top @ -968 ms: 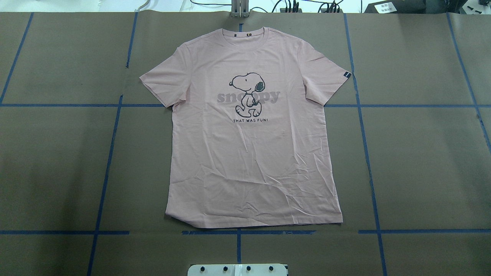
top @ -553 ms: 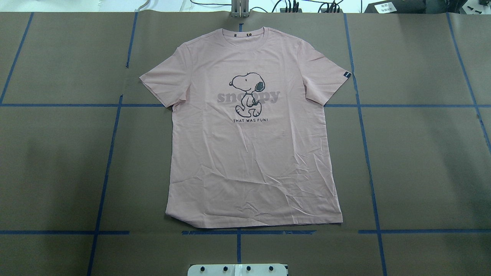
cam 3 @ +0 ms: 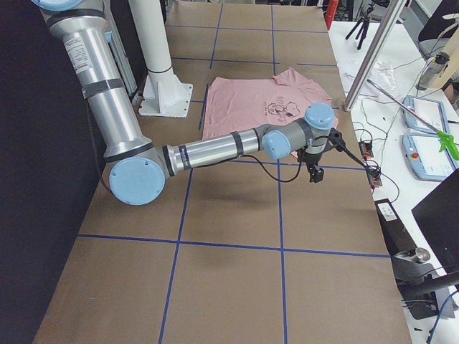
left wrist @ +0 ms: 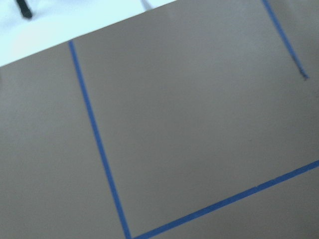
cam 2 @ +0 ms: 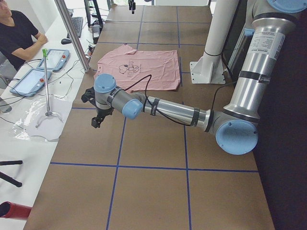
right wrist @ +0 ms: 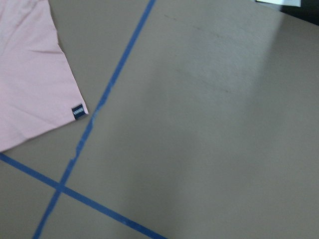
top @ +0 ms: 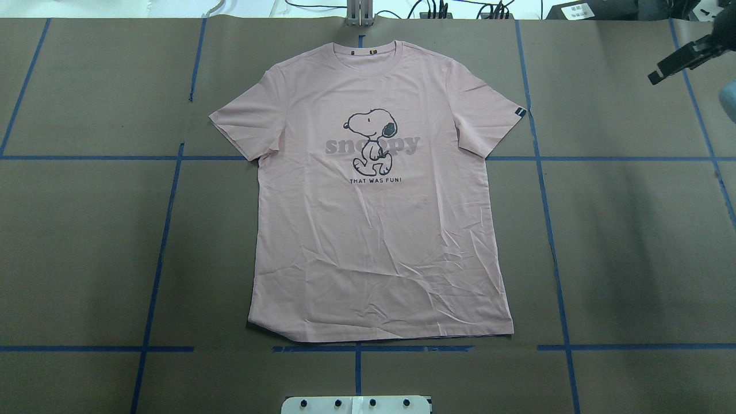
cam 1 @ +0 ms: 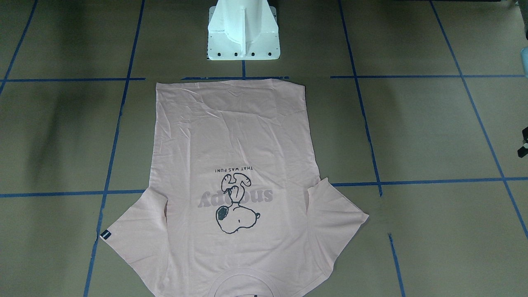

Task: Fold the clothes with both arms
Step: 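Move the right gripper over the sleeve nearest it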

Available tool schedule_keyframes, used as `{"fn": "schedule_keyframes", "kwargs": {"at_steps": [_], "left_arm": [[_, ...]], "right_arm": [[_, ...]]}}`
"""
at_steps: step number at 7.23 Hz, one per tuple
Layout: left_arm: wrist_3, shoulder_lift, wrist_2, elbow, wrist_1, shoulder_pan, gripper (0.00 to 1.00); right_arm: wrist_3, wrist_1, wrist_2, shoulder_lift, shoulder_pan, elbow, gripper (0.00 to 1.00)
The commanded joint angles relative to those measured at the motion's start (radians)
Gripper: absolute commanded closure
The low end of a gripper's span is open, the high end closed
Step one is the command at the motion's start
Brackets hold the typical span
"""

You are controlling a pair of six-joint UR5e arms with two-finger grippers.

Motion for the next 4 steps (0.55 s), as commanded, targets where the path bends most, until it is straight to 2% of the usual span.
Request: {"fn": "schedule_keyframes", "kwargs": {"at_steps": [1,3,4], "left_arm": [[-0.029,-0.006,-0.003,0.004,-0.052,0.02,0.0],[-0.067,-0.033,-0.009,0.03,-0.051,0.049,0.0],[-0.187,-0.038,-0.011,0.018,-0.052,0.072,0.0]], "right_arm": [[0.173,0.02,-0.057,0.118,-0.109,-0.054,0.0],[0.503,0.187,-0.073,0.123,-0.202,-0.101,0.0],[0.651,0.238,-0.115,0.128,-0.239,-0.126,0.0]]}}
